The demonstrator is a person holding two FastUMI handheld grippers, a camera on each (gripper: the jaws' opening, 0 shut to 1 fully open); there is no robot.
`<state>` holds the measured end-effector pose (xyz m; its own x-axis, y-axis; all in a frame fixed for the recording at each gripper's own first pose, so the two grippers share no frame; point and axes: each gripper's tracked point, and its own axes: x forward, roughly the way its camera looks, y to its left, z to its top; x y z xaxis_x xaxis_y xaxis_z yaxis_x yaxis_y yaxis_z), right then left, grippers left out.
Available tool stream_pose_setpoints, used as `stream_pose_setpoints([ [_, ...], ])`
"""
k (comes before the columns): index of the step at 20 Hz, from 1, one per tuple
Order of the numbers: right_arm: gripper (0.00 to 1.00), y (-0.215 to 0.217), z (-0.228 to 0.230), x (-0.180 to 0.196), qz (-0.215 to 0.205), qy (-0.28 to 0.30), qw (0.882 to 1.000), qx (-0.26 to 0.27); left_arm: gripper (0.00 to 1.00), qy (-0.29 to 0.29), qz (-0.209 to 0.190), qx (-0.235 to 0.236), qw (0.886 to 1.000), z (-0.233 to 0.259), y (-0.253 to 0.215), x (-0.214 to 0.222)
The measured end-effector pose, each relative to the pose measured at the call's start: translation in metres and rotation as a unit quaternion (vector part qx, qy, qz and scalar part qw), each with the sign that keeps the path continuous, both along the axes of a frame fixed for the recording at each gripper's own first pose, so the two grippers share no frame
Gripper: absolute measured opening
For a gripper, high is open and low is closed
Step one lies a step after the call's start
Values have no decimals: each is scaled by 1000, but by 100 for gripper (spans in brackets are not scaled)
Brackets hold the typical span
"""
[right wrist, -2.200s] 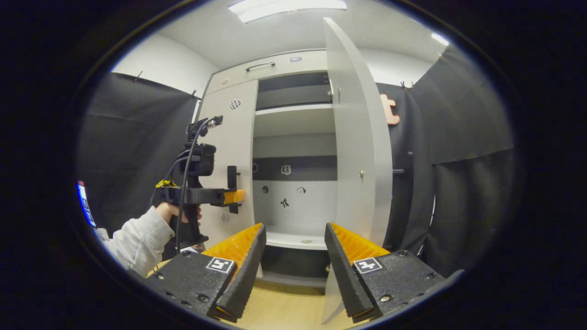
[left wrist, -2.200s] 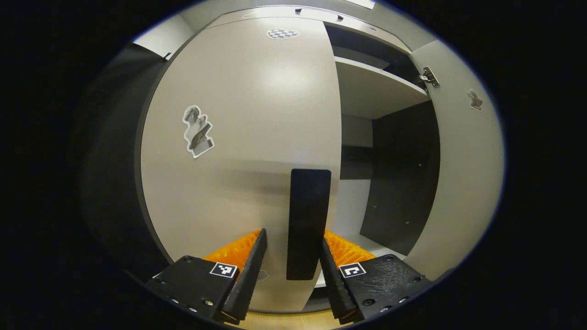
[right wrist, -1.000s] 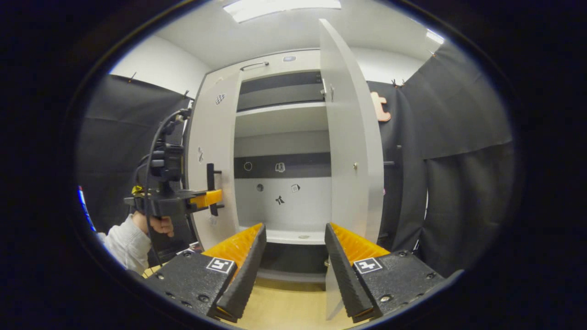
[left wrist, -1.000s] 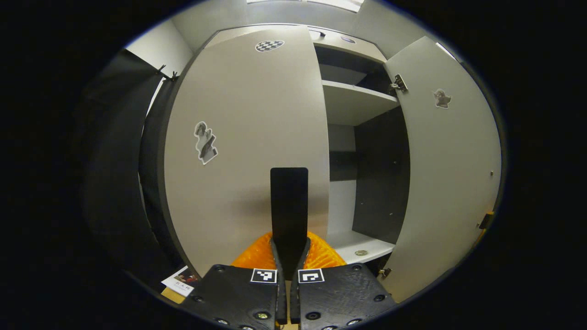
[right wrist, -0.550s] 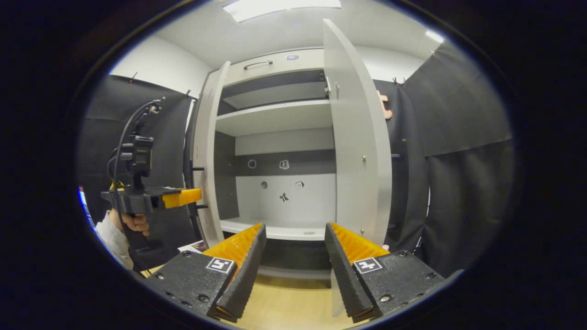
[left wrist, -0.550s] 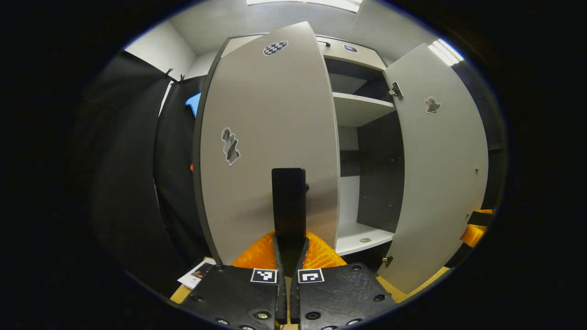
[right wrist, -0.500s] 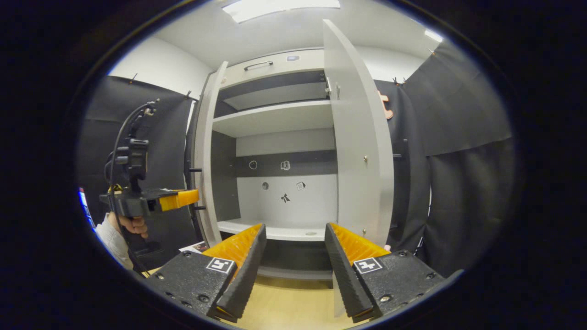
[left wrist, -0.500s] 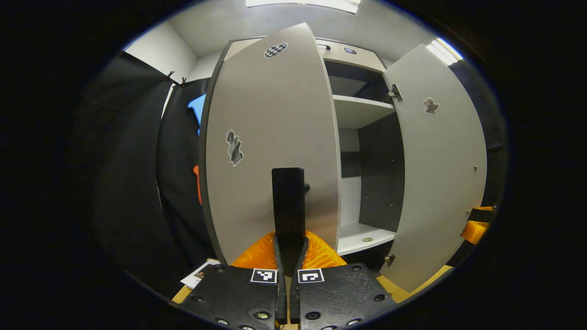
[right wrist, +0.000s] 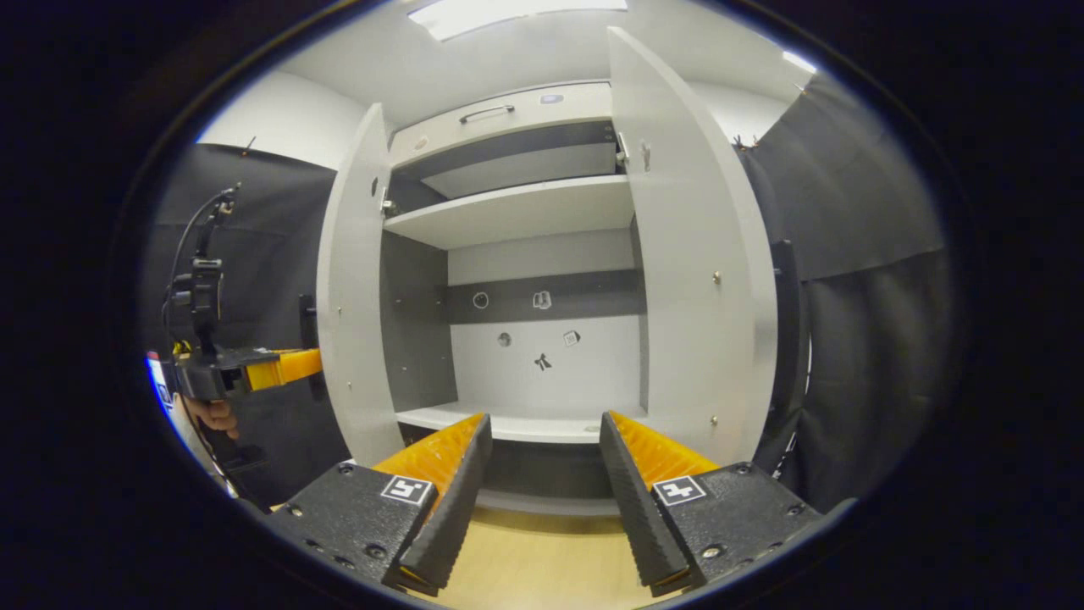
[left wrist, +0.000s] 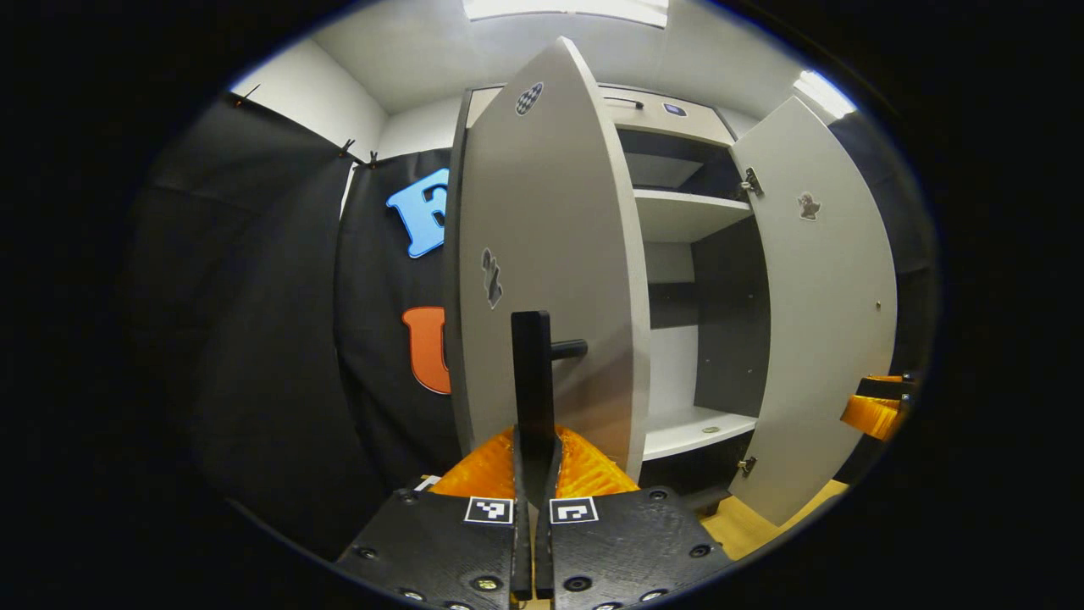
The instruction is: Open the right door of the double-door shoe cabinet with the right hand, and open the left door with the left hand.
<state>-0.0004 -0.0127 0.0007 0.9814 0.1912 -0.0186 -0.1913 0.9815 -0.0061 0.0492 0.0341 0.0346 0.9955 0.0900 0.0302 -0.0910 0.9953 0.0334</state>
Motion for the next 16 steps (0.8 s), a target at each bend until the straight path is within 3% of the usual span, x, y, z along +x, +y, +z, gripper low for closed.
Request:
stream_pose_setpoints([
  [11, 81, 20, -1, 9, 5, 0, 1000, 4, 0, -14, 55, 12, 998, 0, 70, -13],
  [13, 80, 25, -1, 12, 5, -1, 1000, -2, 0, -19, 41, -10, 999, -1, 78, -13],
  [16, 81, 33, -2, 17, 6, 3, 1000, -6, 0, -17, 16, -1, 1000, -3, 89, -14],
])
